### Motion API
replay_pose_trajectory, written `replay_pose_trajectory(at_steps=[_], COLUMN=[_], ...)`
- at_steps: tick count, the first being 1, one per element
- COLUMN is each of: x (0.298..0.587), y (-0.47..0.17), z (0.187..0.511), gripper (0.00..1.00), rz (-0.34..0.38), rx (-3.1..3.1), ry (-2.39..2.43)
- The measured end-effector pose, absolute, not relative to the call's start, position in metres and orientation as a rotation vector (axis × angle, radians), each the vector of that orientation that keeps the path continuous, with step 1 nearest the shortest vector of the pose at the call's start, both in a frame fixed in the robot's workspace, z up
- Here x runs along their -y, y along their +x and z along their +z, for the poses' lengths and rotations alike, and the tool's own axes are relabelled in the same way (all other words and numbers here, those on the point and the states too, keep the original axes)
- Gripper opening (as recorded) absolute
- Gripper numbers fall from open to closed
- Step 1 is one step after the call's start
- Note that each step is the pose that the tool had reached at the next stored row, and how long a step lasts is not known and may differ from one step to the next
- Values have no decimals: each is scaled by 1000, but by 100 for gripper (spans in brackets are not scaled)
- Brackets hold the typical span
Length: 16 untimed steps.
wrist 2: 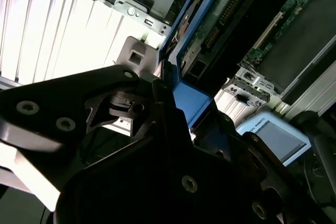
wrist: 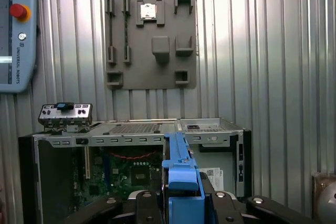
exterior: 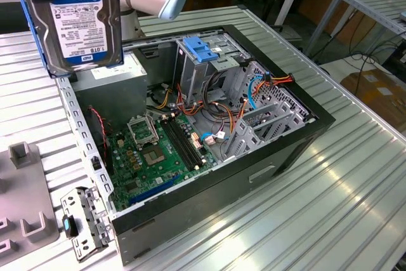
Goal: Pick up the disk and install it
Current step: 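Pick up the disk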
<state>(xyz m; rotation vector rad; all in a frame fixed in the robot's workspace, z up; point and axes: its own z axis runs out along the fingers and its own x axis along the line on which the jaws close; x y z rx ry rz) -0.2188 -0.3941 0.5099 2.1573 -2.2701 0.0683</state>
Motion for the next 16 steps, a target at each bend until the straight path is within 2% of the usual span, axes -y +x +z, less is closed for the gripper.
replay_pose_trajectory(at_steps=[16], x=[397], y=[-154], z=[507], gripper=[37], rz=[68], rx=[2270], ry=[2157])
